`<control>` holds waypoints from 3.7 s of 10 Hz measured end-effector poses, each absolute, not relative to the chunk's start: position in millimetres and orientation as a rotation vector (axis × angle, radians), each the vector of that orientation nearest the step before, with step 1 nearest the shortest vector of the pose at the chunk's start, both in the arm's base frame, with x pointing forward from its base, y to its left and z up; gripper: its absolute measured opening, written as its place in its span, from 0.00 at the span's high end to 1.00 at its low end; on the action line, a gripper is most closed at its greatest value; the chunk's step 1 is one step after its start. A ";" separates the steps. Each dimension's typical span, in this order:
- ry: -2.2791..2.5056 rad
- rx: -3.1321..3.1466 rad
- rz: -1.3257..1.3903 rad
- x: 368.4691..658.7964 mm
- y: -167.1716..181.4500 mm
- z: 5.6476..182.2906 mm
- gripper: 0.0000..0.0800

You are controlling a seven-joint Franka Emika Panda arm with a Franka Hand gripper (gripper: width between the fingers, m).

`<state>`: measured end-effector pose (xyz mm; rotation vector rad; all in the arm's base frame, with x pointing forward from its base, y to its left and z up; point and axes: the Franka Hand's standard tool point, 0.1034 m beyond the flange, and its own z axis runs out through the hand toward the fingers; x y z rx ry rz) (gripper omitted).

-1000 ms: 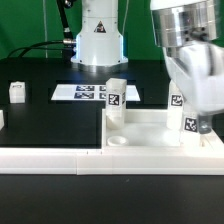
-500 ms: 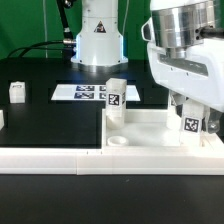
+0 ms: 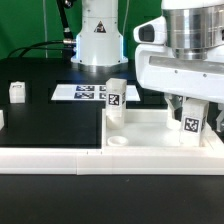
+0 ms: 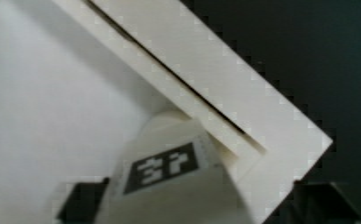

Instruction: Assemble square table

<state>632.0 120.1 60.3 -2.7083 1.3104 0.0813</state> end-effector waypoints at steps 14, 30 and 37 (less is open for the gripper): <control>2.584 -1.606 0.156 631.9 118.0 58.5 0.64; 2.474 -1.707 0.107 630.0 115.8 76.6 0.19; 2.207 -1.962 0.071 625.9 69.4 115.6 0.19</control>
Offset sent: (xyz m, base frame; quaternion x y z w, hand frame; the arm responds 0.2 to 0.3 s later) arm 0.0000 0.0000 0.0000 0.0000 0.0000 0.1938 0.9810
